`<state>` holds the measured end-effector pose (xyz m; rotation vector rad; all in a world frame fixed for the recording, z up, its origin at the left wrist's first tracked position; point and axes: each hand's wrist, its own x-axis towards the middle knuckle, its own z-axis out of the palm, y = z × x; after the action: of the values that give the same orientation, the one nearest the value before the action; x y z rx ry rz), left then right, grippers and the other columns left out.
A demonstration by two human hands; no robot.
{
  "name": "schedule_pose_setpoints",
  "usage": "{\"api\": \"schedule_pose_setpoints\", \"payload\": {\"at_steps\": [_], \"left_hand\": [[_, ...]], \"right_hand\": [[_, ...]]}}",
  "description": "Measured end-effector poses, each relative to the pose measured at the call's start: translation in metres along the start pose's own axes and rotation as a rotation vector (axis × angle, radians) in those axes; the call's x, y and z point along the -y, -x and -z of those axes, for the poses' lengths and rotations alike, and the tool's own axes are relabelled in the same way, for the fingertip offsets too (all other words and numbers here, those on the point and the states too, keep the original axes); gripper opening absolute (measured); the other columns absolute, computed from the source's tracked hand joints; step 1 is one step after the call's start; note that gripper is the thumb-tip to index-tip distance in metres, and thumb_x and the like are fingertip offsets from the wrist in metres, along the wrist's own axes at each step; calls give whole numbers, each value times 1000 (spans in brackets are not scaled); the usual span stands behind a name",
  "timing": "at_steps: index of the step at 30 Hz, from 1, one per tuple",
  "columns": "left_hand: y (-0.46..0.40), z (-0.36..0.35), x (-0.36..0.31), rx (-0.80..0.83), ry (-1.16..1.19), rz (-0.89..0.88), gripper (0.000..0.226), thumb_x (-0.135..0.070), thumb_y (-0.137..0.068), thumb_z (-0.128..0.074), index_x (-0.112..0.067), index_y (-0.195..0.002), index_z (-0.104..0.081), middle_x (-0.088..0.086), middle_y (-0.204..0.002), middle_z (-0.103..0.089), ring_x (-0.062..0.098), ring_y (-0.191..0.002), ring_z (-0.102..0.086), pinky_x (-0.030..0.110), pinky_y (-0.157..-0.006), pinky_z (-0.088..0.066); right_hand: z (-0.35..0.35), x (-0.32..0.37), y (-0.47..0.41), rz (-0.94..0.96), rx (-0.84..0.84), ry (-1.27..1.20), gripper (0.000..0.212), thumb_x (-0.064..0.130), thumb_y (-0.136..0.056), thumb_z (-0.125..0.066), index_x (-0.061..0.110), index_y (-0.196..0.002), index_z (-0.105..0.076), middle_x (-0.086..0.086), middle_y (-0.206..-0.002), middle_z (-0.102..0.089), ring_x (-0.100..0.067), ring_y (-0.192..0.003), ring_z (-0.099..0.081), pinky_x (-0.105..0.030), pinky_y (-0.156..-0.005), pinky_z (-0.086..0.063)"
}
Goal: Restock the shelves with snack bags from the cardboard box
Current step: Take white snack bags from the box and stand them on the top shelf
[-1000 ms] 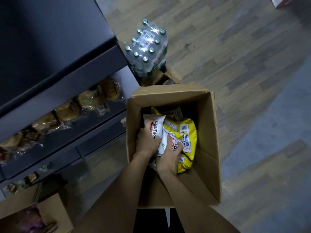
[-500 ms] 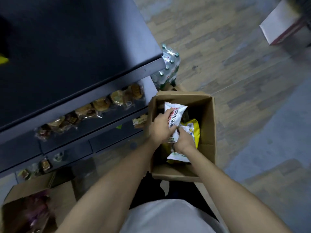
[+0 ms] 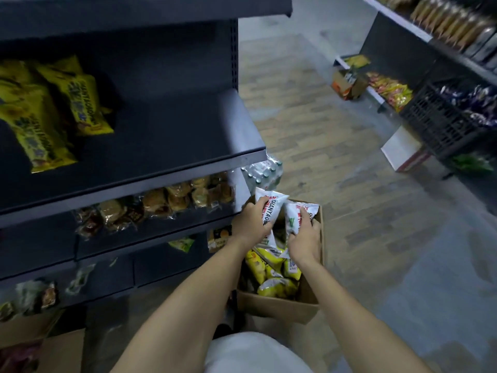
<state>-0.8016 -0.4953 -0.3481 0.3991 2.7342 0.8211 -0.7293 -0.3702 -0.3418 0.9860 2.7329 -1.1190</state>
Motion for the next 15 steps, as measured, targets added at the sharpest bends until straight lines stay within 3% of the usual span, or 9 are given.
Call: {"api": "schedule_pose_setpoints", "payload": {"at_steps": [6,11,15], "left_hand": [[52,23,-26,-103,-70,136,61,-38,-89,-58,-32,-143,-30,5,-128,-54,29,-113,-57,42,-86,-50],[90,46,-28,-285,-142,248,65,-38,-92,-55,-33,-147,-22,8,-125,-53,32,-108,-59,42,-82,-49],[103,96,-15,-457,-186,294,61,-37,-90,-57,-32,-142,-26,6,-115,-56,32,-100,-63,41,-75,-50]], "right_hand": [[20,10,23,205,45,-87,71,6,-87,-59,25,-150,-32,-13,-147,-33,-35,-119,-50,-38,-92,-43],[19,31,48,303,84,-137,75,3,-86,-61,25,-151,-29,-13,-145,-33,-36,-122,-48,-41,-96,-44],[20,76,62,411,65,-186,73,3,-89,-60,24,-151,-29,-9,-152,-29,-30,-134,-40,-41,-107,-39]]}}
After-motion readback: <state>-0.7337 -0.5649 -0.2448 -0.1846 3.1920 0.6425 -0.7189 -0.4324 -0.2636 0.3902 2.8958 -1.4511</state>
